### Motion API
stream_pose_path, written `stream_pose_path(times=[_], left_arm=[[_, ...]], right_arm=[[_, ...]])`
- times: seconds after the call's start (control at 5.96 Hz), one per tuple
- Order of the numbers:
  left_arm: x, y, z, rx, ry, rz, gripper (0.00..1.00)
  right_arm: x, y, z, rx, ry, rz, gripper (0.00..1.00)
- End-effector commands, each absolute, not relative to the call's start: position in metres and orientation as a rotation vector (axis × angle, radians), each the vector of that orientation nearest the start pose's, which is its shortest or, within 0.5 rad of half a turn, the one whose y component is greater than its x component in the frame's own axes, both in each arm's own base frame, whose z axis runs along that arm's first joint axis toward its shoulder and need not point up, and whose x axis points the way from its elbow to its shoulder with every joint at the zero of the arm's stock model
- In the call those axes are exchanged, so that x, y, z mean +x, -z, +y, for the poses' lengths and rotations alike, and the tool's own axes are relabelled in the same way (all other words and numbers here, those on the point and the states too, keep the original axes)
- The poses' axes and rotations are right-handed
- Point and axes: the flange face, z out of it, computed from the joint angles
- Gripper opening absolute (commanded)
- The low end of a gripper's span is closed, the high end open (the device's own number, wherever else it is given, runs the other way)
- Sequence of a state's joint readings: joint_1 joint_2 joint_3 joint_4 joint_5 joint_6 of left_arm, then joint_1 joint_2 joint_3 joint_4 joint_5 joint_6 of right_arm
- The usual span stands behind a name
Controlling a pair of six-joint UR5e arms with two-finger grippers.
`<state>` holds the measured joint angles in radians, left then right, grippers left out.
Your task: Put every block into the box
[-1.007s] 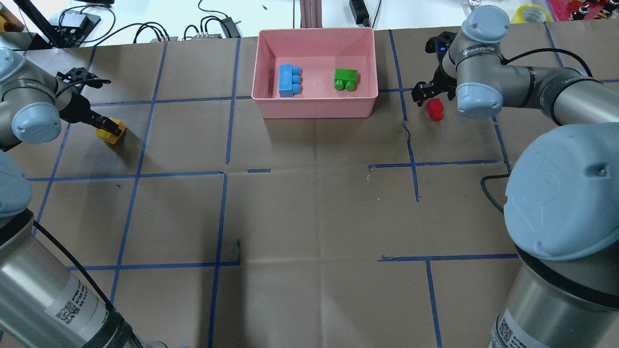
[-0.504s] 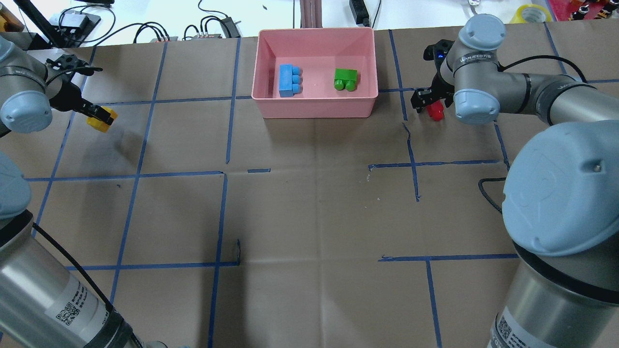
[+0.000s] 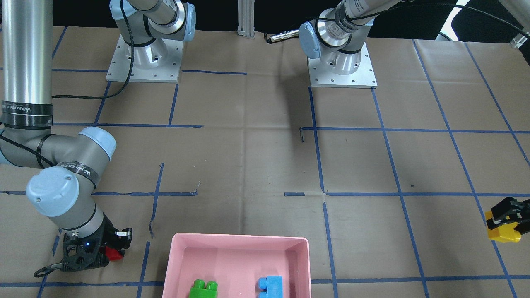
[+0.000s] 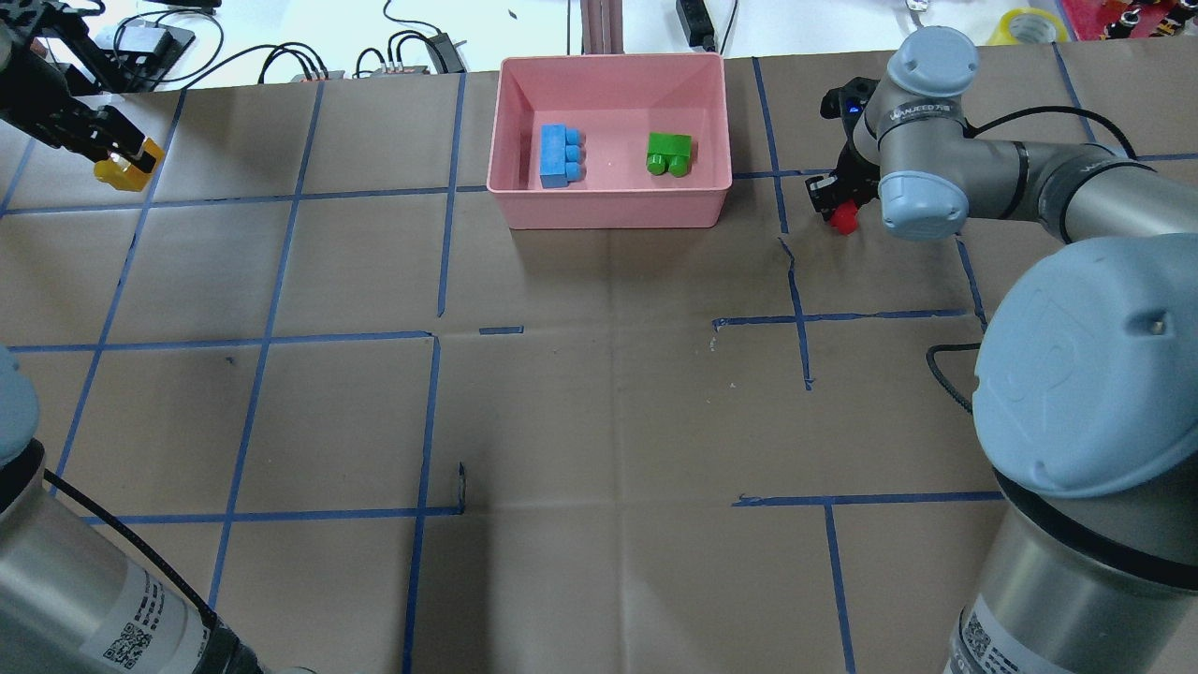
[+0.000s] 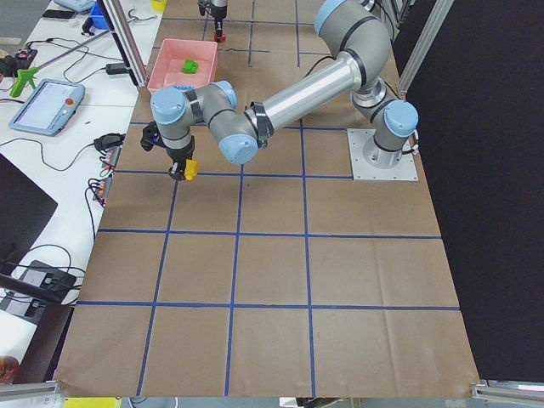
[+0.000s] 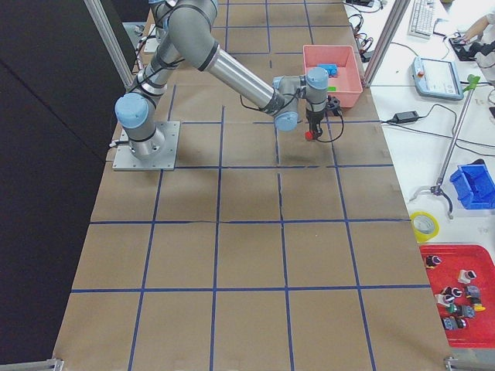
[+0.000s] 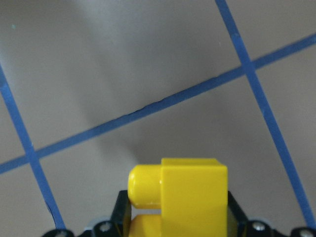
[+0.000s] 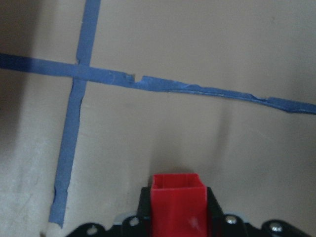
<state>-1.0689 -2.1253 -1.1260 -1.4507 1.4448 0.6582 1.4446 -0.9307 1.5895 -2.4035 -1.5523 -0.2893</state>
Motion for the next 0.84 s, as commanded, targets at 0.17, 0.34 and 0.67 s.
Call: stream_pose_path(times=[0.17,0.34,0.67], left_arm=[[0.056,-0.454,-0.727,-0.18,0.066,3.259,0.18],[-0.02,-0.451,-0.733,-0.335,0.043,3.259,0.18],[-0.141,-0.435,-0.744,-0.453,0.134,3.258,0.18]], right_arm=[[0.044,-0.213,-0.701,-0.273,0.271,3.131,0.06],[0.044,-0.243,-0.714,-0.276,0.181,3.123,0.06],[0.045,-0.288,-0.731,-0.255,0.078,3.111,0.06]])
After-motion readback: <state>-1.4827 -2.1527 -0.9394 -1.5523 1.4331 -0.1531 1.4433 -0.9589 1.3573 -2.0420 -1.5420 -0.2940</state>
